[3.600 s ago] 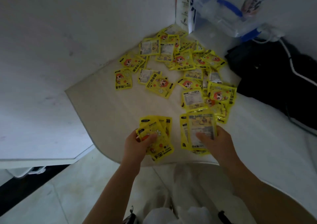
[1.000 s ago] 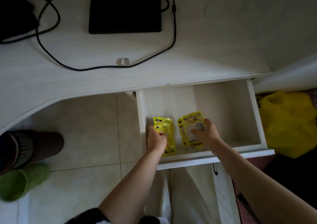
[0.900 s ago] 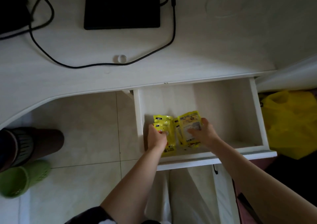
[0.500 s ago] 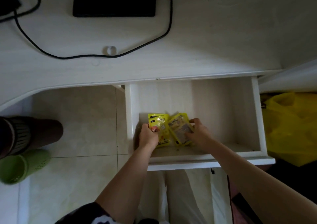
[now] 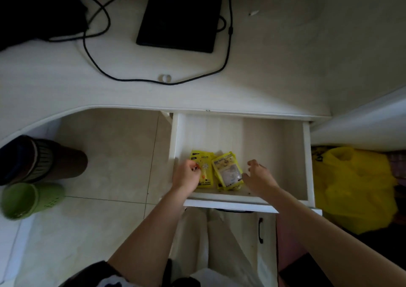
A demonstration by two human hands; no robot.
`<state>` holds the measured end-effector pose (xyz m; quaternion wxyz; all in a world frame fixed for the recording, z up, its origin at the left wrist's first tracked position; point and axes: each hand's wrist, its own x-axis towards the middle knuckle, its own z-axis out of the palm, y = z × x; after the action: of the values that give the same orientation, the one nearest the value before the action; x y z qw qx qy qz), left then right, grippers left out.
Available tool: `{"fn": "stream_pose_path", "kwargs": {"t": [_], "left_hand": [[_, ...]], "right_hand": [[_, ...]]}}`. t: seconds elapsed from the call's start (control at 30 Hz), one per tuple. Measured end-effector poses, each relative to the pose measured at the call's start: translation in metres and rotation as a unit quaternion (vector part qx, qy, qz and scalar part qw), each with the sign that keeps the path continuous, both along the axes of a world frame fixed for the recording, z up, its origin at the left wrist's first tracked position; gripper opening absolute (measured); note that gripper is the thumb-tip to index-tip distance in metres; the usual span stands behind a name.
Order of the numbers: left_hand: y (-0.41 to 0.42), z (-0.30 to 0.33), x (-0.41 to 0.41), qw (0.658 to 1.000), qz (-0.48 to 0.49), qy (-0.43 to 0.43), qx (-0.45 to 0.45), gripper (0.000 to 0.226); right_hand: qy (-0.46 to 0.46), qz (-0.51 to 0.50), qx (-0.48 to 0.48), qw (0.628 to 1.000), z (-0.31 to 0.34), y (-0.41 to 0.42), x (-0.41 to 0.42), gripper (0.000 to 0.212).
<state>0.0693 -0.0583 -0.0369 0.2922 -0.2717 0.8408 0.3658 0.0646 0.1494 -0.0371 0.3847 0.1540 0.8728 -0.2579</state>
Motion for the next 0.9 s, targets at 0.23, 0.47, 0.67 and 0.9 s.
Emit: {"fn": "stream_pose_path", "kwargs": {"t": [0.23, 0.47, 0.67, 0.9], "left_hand": [[-0.032, 0.068, 0.022, 0.992, 0.011, 0.114, -0.045, 0.025], [-0.072, 0.110, 0.069, 0.978, 0.000, 0.181, -0.108, 0.020], [-0.116, 0.120, 0.115, 0.973, 0.053, 0.182, -0.130, 0.023], [-0.187, 0.134, 0.164, 0.960, 0.062, 0.183, -0.201, 0.026]], "right_hand": [[0.118, 0.130, -0.021, 0.984, 0.075, -0.024, 0.007, 0.042], [0.200, 0.273, -0.014, 0.941, 0.117, -0.073, 0.019, 0.039], [0.241, 0.387, -0.009, 0.890, 0.135, -0.148, 0.039, 0.040], [0.223, 0.467, -0.026, 0.855, 0.146, -0.234, 0.060, 0.045]]}}
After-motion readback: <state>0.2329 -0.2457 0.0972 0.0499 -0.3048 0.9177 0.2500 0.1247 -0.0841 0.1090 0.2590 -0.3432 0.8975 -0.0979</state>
